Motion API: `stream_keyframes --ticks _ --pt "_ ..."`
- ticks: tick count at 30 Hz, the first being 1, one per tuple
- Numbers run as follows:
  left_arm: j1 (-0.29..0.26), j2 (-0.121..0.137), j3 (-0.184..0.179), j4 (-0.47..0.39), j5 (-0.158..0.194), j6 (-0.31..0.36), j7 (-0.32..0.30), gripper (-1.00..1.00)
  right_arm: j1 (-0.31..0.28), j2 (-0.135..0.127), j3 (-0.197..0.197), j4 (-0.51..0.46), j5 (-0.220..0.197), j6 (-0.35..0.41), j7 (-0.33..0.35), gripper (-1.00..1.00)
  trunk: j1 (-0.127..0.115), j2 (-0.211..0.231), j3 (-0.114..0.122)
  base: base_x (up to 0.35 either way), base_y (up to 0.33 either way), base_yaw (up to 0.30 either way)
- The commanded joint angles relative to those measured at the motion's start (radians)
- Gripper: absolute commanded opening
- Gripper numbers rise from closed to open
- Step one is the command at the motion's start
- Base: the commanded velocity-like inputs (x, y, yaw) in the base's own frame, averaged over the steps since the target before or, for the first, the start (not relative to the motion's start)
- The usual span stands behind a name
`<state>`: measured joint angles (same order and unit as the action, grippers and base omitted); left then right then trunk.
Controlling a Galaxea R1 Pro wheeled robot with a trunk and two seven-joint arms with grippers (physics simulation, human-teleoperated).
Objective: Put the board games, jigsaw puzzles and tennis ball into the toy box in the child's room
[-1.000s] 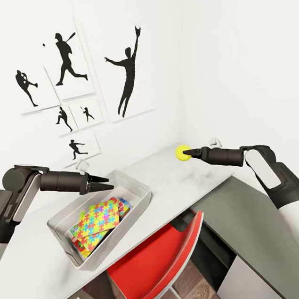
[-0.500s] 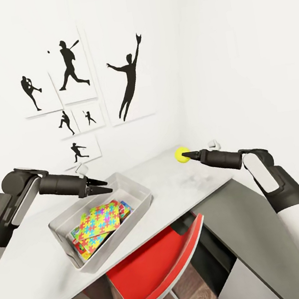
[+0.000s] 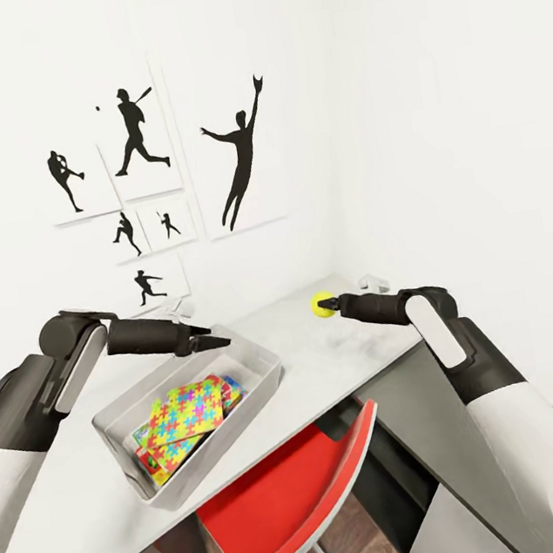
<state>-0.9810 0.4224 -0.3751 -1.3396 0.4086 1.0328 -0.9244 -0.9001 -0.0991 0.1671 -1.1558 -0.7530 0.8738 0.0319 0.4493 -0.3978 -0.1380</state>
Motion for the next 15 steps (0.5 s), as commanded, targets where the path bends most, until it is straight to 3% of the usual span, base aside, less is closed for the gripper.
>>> stream_keyframes --ticks 1,4,9,15 --pt "0.0 -0.013 -0.001 0.001 0.0 0.005 0.021 1.0 -0.001 0.006 0.001 -0.001 0.002 0.003 -0.023 -1.0 0.001 -0.002 -0.001 0.0 0.0 0.0" --pt "0.014 -0.034 0.0 0.002 -0.001 0.008 0.064 1.0 -0.001 0.013 -0.002 -0.001 0.003 0.001 -0.051 -1.0 0.001 -0.002 0.004 0.0 0.0 0.0" --pt "0.038 -0.04 -0.001 0.0 0.0 0.009 0.078 1.0 -0.001 0.015 -0.004 -0.001 0.003 -0.011 -0.06 -1.0 0.001 -0.002 0.013 -0.019 0.0 0.0" --pt "0.051 -0.037 -0.001 -0.002 0.0 0.009 0.081 1.0 -0.001 0.015 -0.002 -0.001 0.003 -0.02 -0.06 -1.0 0.001 -0.002 0.023 -0.197 0.0 0.0"
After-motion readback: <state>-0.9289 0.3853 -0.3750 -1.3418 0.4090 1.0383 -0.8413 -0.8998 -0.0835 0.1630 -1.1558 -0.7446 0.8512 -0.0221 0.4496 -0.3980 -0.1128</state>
